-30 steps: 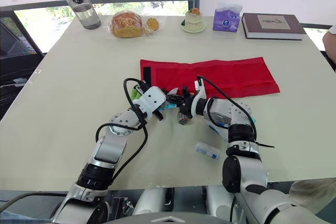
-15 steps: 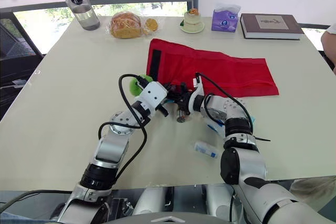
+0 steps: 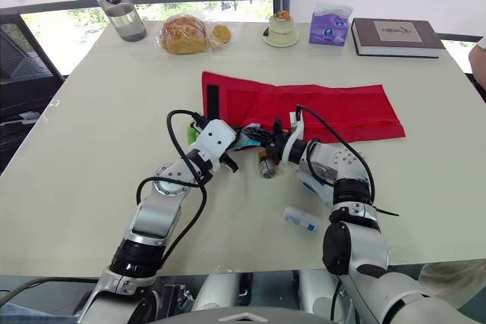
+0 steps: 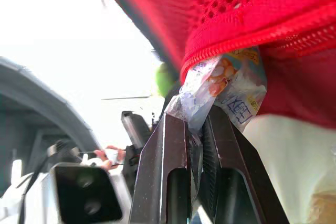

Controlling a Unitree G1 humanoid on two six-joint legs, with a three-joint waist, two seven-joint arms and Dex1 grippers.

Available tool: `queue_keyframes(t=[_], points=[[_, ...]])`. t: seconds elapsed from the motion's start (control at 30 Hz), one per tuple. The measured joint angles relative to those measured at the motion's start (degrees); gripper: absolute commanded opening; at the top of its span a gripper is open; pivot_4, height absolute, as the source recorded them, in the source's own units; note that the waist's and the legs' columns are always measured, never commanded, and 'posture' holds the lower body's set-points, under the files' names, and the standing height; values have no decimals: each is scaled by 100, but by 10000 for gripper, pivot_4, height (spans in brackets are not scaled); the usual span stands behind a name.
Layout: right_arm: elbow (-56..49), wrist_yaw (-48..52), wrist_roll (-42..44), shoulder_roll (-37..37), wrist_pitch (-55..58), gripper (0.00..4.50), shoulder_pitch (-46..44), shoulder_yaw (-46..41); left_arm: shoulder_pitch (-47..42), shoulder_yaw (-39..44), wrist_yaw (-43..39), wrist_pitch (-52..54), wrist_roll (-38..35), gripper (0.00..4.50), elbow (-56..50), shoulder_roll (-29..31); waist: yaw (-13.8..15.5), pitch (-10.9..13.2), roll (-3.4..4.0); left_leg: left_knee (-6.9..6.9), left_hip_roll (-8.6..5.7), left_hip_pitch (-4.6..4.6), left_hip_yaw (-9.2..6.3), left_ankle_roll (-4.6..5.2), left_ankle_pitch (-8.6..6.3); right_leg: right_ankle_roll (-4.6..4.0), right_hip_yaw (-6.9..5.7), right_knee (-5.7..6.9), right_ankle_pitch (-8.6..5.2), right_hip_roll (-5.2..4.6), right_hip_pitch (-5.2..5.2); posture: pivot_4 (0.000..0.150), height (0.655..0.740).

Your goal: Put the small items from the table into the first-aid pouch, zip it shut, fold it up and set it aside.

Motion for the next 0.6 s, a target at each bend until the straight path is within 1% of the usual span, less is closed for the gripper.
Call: queue_keyframes(t=[0.13, 0.3, 0.4, 0.6], points=[[0, -37, -42, 57, -104, 0, 34, -60, 50, -2, -154, 10, -207, 424, -9, -21, -5, 1, 1, -2, 0, 0, 1, 0, 0, 0, 1, 0, 0, -1, -2, 1500, 7400], [-115, -35, -211, 100, -362, 0, 70, -32, 109, 138, -283, 293, -680, 424, -123, -206, -4, 1, 1, 0, 0, 1, 1, 0, 0, 0, 1, 0, 0, 0, -2, 1500, 7400], [-163, -19, -297, 100, -405, 0, 71, 44, 109, 201, -283, 468, -861, 424, -147, -274, -4, 1, 1, 2, 0, 2, 1, 0, 0, 0, 2, 1, 0, 1, -2, 1500, 7400], [-482, 122, -719, 164, -929, 0, 169, 350, 104, 286, -318, 674, -1158, 424, -313, -371, -4, 0, 1, 5, 0, 7, 1, 0, 0, 1, 3, 3, 0, 2, 2, 1500, 7400]])
